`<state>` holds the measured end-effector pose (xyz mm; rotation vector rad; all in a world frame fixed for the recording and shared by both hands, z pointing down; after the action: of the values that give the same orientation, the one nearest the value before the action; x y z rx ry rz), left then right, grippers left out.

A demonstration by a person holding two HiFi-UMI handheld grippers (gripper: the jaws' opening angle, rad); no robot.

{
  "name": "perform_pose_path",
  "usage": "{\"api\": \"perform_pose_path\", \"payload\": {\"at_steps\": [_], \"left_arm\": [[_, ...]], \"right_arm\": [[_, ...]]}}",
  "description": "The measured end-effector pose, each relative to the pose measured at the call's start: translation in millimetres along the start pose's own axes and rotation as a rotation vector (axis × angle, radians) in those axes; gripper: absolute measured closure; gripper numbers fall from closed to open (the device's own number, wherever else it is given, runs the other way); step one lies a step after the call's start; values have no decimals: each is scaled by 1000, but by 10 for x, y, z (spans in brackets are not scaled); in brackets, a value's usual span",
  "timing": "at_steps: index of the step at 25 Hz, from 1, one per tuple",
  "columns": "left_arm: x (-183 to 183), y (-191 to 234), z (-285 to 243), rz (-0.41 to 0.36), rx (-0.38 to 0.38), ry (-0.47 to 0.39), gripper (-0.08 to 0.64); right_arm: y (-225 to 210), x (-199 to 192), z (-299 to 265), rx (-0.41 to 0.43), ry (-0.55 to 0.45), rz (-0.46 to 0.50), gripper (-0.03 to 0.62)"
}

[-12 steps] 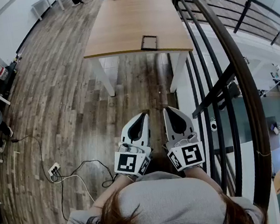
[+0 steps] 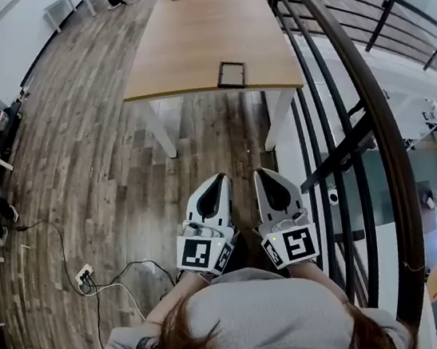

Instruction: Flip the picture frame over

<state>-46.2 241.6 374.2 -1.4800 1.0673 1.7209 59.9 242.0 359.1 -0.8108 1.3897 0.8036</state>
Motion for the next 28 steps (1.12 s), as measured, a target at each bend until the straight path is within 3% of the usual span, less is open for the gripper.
{"api": "perform_pose_path", "payload": {"at_steps": [7,18,28], "left_arm": [[70,589,-896,-16,-39,-11,554],[540,1562,-2389,-46,-90,-27,554],[523,1771,-3125,-8,-97,-5,555]], "right_arm": [[-404,-59,-978,-24,-7,13,580],[-1059,304,-2638,-54,-47,41,580],[-1594,261,-3128,-81,-25,-1,580]]}}
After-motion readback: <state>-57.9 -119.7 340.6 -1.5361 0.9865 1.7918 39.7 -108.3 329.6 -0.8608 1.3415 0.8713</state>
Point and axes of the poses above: the fingertips, and each gripper's own axes: z backward along the fingers, y to its left, x out of its top, the point moved 4 cm from there along z, backward along the fingers, and after that the axes turned 7 degrees about y, right-handed, at the moved point
